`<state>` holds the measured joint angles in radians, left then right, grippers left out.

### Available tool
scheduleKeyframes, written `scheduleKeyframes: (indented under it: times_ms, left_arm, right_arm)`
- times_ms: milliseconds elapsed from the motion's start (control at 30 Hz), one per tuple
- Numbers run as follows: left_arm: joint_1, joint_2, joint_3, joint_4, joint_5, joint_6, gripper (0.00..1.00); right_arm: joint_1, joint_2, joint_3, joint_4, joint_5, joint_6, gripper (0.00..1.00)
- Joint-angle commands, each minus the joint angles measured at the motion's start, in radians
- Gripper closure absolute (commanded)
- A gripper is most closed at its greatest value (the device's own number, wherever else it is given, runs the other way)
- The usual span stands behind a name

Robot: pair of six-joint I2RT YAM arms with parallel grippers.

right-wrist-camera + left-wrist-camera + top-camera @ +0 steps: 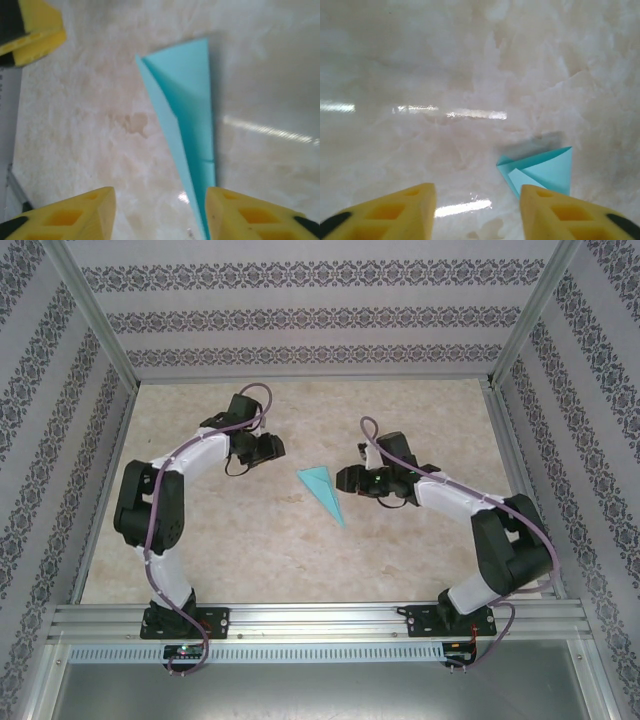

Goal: Fold a paper plane with a square sheet of paper (pick it up from the middle)

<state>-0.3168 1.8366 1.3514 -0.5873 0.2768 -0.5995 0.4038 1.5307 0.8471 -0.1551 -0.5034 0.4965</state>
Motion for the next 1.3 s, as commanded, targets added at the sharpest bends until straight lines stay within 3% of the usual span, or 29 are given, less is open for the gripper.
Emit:
scheduleKeyframes:
  times_ms: [0, 267, 533, 800, 1133, 1267]
  left_arm:
    - [-0.074, -0.039, -0.008, -0.142, -0.118, -0.078, 0.44]
    - [-0.309, -0.017, 0.059, -0.275, -0.295, -0.264, 0.22]
    - [-0.469, 0.182, 0.29, -0.395, -0.366, -0.385, 0.17]
    - [-0.484, 0.347, 0.473, -0.467, -0.368, -0.416, 0.29]
    - [-0.481, 0.325, 0.446, -0.489, -0.404, -0.46, 0.51]
    - [-0.478, 0.323, 0.428, -0.466, -0.371, -0.442, 0.62]
  right_arm:
    - [-0.042, -0.018, -0.022, 0.002, 0.105, -0.041, 0.42]
    - [-0.125, -0.004, -0.077, 0.091, 0.189, -0.03, 0.24]
    - [-0.192, -0.048, -0.19, 0.173, 0.263, 0.029, 0.14]
    - [-0.216, -0.041, -0.214, 0.192, 0.269, 0.056, 0.14]
    - [-0.221, -0.035, -0.208, 0.19, 0.244, 0.066, 0.15]
    - [-0.222, -0.03, -0.205, 0.189, 0.238, 0.07, 0.15]
